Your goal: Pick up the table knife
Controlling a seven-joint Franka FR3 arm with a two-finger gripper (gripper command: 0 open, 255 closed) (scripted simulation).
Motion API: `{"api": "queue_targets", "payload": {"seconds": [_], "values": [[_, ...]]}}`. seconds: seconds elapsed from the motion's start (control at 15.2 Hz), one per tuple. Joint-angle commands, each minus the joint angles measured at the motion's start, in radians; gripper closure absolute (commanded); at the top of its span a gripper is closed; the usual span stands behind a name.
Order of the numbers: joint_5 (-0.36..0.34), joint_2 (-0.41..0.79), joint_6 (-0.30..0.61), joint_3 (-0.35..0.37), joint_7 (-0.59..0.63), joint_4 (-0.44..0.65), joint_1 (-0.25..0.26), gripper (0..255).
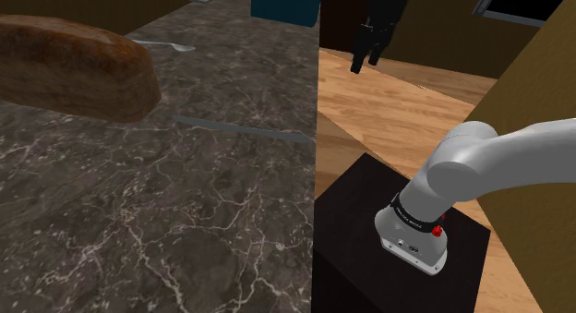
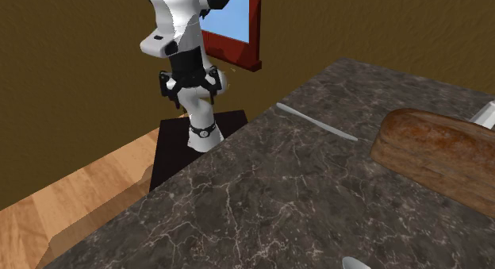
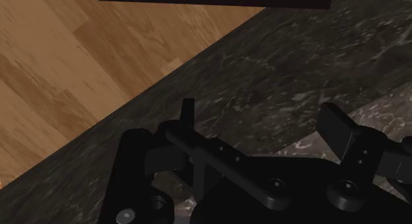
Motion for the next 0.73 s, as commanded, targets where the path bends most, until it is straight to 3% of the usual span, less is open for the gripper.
{"api": "queue_targets", "payload": {"seconds": [0.0, 0.66], "values": [[0.0, 0.0, 0.0, 0.0, 0.0, 0.0, 0.0, 0], [0.086, 0.202, 0.062, 0.164, 0.01, 0.133, 0.133, 0]]}}
